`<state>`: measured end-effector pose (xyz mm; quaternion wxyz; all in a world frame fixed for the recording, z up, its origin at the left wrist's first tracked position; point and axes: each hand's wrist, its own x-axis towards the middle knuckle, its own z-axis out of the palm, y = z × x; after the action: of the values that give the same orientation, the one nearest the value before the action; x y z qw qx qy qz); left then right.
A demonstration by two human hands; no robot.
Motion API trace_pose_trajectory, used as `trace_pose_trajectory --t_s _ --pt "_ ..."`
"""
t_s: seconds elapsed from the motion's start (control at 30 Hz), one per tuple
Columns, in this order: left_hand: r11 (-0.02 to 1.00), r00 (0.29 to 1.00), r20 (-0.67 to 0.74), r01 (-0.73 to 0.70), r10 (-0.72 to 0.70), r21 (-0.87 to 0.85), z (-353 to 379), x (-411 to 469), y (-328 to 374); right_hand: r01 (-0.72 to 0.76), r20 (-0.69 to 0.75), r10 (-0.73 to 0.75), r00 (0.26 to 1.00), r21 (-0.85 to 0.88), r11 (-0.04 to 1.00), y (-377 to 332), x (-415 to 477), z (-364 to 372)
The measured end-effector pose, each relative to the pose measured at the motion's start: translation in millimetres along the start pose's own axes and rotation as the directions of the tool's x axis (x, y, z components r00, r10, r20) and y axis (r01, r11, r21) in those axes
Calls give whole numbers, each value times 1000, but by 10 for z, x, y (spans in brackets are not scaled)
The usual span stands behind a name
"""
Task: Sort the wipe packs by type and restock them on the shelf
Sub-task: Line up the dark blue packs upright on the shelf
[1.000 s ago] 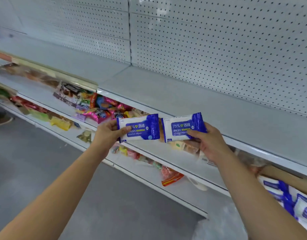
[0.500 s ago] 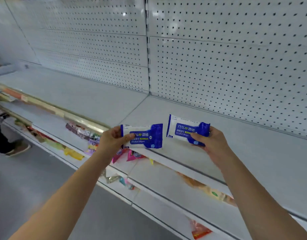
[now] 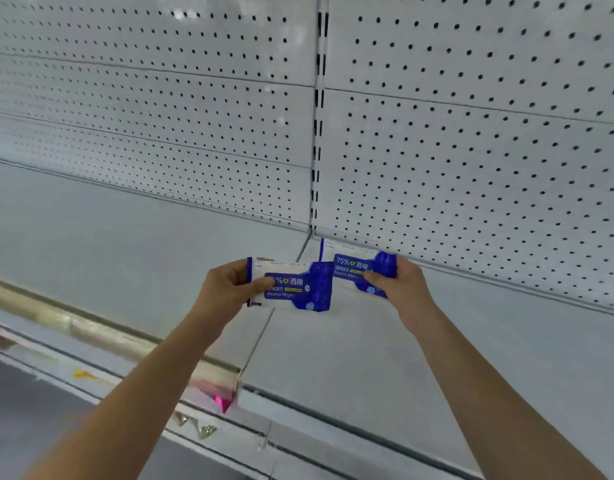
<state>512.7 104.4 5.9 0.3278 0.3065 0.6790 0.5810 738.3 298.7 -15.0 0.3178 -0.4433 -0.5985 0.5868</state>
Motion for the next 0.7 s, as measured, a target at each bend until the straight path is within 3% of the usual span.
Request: trace_pose_trajectory --t_s 0.23,0.4,0.5,0.63,0.7 --pt "998 986 165 19 -27 53 -436 925 -80 -42 -187 29 982 -67 997 -125 504 704" --pt "998 973 229 6 -20 61 -478 1318 -10 -44 -235 27 972 -66 997 -185 863 1012" --pt "999 976 218 17 -27 45 -450 1485 -29 3 -260 -66 963 -237 972 -209 1052 1115" --pt "1000 967 253 23 -26 14 -338 1682 -37 -67 -335 -172 926 -598 799 -204 1125 1242" --pt "1000 960 281 12 -18 23 -253 1779 -56 -78 -328 -178 928 -637 767 -214 1144 1264"
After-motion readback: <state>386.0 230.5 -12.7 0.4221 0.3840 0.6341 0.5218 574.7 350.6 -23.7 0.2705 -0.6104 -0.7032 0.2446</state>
